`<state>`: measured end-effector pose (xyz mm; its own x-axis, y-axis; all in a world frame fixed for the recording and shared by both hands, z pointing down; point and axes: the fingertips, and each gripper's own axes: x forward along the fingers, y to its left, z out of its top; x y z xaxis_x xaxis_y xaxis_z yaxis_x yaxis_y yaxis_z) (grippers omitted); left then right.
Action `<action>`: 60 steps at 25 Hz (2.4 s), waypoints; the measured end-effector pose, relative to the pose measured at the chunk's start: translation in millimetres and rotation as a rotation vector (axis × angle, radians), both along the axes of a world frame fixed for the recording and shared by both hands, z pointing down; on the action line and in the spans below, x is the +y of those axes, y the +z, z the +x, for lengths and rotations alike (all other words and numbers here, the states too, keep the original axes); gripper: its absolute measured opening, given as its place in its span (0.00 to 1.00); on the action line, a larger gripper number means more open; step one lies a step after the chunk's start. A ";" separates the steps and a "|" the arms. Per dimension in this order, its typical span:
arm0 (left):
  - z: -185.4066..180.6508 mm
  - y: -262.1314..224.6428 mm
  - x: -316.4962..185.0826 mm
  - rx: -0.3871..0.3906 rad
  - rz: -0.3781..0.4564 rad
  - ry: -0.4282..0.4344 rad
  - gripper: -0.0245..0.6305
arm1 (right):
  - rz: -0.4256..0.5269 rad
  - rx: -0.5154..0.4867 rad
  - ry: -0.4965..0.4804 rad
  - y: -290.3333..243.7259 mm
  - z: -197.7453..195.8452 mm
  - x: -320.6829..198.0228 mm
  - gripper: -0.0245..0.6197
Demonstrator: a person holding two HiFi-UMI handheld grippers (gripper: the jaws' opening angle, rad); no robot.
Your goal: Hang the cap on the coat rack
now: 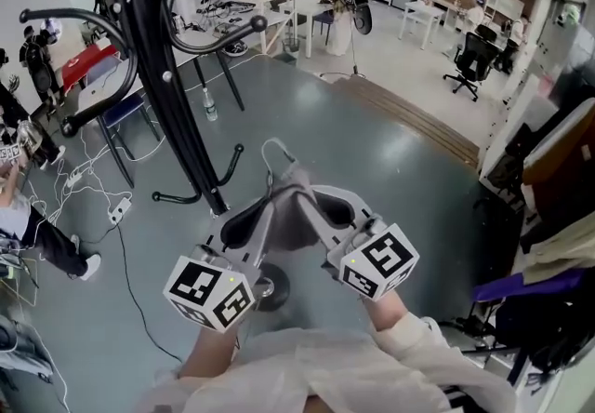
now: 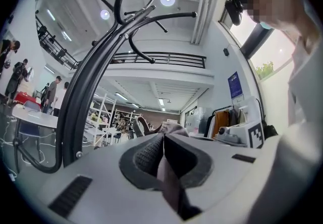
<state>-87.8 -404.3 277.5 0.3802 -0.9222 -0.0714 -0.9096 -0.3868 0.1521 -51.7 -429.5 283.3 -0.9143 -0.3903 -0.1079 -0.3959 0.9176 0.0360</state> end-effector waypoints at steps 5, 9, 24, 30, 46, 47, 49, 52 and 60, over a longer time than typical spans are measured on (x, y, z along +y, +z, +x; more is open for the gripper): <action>-2.6 -9.4 -4.6 -0.048 0.007 0.005 0.07 | 0.047 -0.010 -0.031 -18.7 -4.0 -1.0 0.05; 3.7 -23.5 -6.2 -0.045 0.035 0.024 0.07 | 0.126 -0.006 -0.056 -42.6 0.3 -0.4 0.05; -3.0 -83.8 -8.0 -0.068 0.178 0.023 0.07 | 0.266 -0.104 -0.037 -112.0 13.9 -9.4 0.05; -11.6 -111.4 -10.3 -0.121 0.241 0.023 0.07 | 0.337 -0.137 -0.019 -144.4 16.6 -11.1 0.05; -24.5 -151.1 -15.6 -0.148 0.345 0.016 0.07 | 0.438 -0.253 0.045 -198.9 29.0 -25.0 0.05; -25.6 -151.4 -16.3 -0.147 0.347 0.015 0.07 | 0.442 -0.259 0.042 -200.2 29.0 -25.0 0.05; -27.9 -152.0 -17.7 -0.143 0.351 0.014 0.07 | 0.453 -0.268 0.036 -202.8 27.6 -24.4 0.05; -30.7 -150.7 -19.5 -0.137 0.354 0.012 0.07 | 0.465 -0.275 0.026 -206.1 25.6 -23.7 0.05; -43.6 -145.5 -22.4 -0.120 0.350 -0.012 0.07 | 0.481 -0.285 -0.019 -210.6 14.3 -25.3 0.05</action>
<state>-131.4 -426.7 132.0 0.3946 -0.8542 -0.3385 -0.9175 -0.3860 -0.0957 -37.4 -454.8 72.7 -0.8294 -0.2197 -0.5136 -0.4346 0.8314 0.3462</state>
